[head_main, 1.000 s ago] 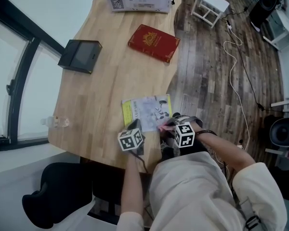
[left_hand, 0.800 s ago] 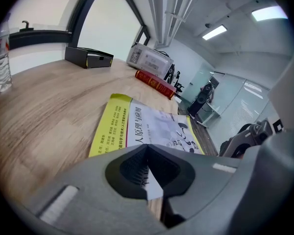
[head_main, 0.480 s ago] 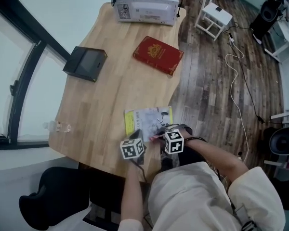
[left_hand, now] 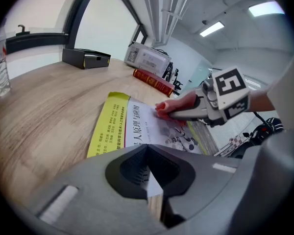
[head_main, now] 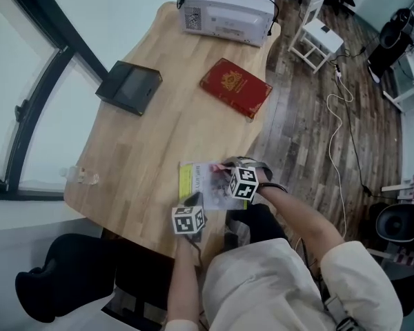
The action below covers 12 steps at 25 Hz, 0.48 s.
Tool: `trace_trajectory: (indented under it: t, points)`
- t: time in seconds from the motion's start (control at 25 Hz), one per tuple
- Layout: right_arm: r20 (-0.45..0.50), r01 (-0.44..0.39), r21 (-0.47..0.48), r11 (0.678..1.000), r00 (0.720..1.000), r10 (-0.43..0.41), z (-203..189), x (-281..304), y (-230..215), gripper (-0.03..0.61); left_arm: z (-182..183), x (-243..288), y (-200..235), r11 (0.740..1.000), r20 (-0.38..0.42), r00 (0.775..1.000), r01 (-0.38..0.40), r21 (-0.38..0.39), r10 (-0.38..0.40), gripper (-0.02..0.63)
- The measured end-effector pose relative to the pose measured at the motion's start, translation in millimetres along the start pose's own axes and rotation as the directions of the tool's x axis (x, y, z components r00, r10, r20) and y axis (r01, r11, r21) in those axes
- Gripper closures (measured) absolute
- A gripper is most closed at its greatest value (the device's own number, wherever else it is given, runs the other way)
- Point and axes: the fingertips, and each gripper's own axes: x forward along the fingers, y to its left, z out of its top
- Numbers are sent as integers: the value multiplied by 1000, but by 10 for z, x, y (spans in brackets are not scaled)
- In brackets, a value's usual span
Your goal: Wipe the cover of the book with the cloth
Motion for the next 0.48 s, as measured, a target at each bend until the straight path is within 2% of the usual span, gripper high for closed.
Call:
trace_trajectory:
  t: [0.12,0.24,0.28,0.36,0.44,0.48]
  points:
    - [-53,88,-27,996,995,-89,-66,9,-338,546,-46,-46,7,1000,-22,1000,17,-7,-17,607]
    - [-4,236,-40,971,972,-236,91,-70,-610,546,-65,-157,183,1000,-12,1000,-25,-2,25,607]
    - [24,246,-46,968,969,-246,169,-83,-611,546,-72,-184,227,1000,-9,999,-31,-3,30,607]
    - [39,205,-85,975,978,-203,265,-24,-472,546,-87,-219,286,999,7,999,-32,-21,32,607]
    - [3,140,-130,982,990,-140,264,114,-253,546,-86,-237,321,997,36,999,-22,-75,25,607]
    - [-13,135,-142,981,990,-138,252,163,-178,552,-88,-244,332,994,46,999,-15,-109,21,607]
